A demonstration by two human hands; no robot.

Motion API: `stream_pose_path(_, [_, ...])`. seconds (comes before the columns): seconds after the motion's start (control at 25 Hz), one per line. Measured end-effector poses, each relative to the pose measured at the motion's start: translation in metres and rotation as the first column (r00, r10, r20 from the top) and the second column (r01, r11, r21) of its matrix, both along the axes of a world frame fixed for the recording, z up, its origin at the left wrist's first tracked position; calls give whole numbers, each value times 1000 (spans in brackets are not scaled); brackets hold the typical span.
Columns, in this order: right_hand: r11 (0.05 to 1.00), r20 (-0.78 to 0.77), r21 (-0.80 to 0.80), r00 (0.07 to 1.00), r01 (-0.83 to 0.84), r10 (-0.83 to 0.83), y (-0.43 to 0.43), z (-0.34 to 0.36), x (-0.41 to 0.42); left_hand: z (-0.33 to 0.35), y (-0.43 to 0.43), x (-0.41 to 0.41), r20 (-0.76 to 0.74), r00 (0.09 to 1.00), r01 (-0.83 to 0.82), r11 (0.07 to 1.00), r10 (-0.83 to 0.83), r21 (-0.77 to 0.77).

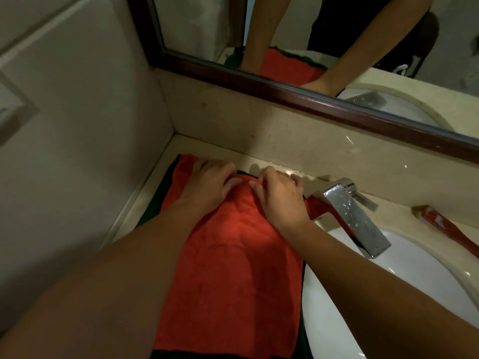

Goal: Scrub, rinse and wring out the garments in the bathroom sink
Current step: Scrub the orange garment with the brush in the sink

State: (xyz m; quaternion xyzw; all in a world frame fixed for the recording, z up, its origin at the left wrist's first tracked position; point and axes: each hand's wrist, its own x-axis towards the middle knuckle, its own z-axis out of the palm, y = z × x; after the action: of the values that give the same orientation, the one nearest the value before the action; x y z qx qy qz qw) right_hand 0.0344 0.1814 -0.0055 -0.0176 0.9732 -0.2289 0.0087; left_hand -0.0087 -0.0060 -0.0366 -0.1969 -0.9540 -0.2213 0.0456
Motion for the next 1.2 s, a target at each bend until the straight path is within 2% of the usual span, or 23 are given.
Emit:
stream_pose_path(0.16, [963,10,-271,1000,-11,14,5,24,22,27,1,15,125,992,-34,983,11,183])
stream_pose_path(0.4, [913,17,-390,993,115,-118,36,61,83,73,40,63,152,988,-31,957,-14,290])
stream_pose_path(0.52, [876,4,-455,985,157,-174,68,79,122,95,70,91,157,982,43,937,-103,347])
stream_pose_path(0.68, [882,-80,-463,986,91,-144,121,102,176,117,118,120,165,954,163,897,-249,411])
stream_pose_path(0.84, [886,-141,-452,973,103,-185,181,114,227,133,184,146,197,916,236,865,-350,444])
stream_pose_path(1.0, [845,-158,-479,924,238,-349,242,115,266,134,260,159,205,870,320,829,-449,458])
stream_pose_path(1.12, [799,-121,-473,871,371,-477,294,108,284,130,324,172,214,862,332,832,-459,444])
stream_pose_path(1.2, [799,-125,-449,858,399,-498,327,104,291,124,362,180,237,857,323,835,-458,446])
